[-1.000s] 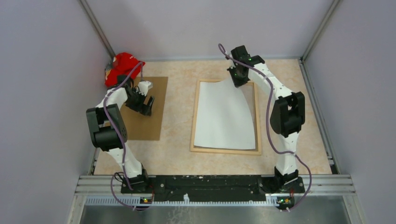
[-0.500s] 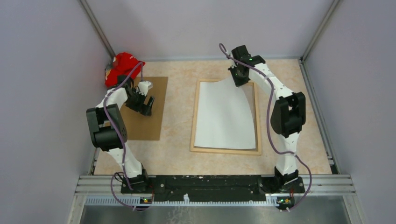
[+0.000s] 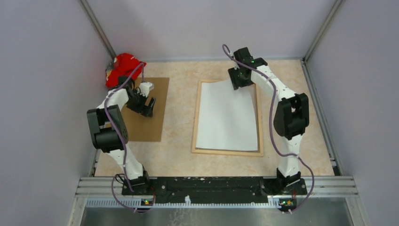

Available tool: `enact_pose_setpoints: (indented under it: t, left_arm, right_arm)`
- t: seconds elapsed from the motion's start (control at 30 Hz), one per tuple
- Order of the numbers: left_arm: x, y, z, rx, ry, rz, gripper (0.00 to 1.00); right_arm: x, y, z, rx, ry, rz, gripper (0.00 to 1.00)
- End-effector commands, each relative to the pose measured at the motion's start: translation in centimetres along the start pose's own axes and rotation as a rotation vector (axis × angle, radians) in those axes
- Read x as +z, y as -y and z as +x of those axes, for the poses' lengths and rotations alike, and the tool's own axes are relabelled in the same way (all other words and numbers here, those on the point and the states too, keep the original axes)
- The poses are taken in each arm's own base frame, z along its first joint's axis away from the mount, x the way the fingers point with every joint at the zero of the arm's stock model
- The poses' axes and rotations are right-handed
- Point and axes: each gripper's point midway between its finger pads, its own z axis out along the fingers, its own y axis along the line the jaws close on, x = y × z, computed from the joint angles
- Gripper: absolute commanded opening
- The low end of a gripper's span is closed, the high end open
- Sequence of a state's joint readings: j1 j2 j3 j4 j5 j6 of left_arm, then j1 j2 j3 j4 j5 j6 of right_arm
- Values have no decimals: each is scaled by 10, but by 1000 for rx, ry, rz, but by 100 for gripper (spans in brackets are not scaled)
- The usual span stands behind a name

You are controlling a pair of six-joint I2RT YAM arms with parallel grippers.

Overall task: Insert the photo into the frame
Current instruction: Place the photo frame item in the photo frame, then pick up the photo frame item at the center of the board.

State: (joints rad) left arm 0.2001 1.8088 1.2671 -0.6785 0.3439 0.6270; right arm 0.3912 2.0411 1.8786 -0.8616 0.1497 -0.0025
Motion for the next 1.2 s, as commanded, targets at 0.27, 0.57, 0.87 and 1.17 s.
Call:
enact_pose_setpoints:
  t: [0.27,0.57,0.87,1.17]
  left_arm:
    - [-16,-8,-17,-7,59,-30,99]
    - [-45,-85,-28,-97,78,-279,99]
    - [-101,-207,26,-235,45,-822,82]
    - [-106,-242,71,-240,-13,-1026,69]
  right_arm:
    - [-44,48,-26,148,150,271,99]
    - [-75,24,-44,320,325,228,99]
    - [-60,-162,-55,274,364,-200,99]
    - [-31,-250,-46,174,300,-346,96]
